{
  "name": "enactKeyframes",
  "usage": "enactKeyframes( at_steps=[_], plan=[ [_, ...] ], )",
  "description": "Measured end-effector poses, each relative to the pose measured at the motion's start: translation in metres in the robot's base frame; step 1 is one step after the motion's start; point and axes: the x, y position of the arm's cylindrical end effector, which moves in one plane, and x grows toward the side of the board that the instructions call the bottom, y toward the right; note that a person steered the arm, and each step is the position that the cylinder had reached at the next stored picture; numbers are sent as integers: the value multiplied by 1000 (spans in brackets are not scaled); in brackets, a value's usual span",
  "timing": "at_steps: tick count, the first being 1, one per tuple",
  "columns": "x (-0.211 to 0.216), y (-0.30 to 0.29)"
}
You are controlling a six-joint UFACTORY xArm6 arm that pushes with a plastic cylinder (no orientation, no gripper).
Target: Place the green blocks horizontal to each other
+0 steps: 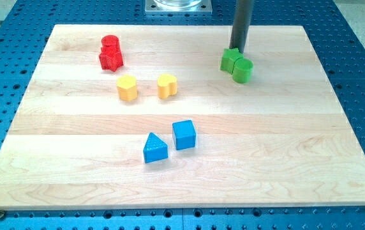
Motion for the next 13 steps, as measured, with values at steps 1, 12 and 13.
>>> enactKeyframes(
  at_steps=[1, 12, 13],
  plan=[
    [31, -15],
    [65, -82],
    [35, -67]
  ],
)
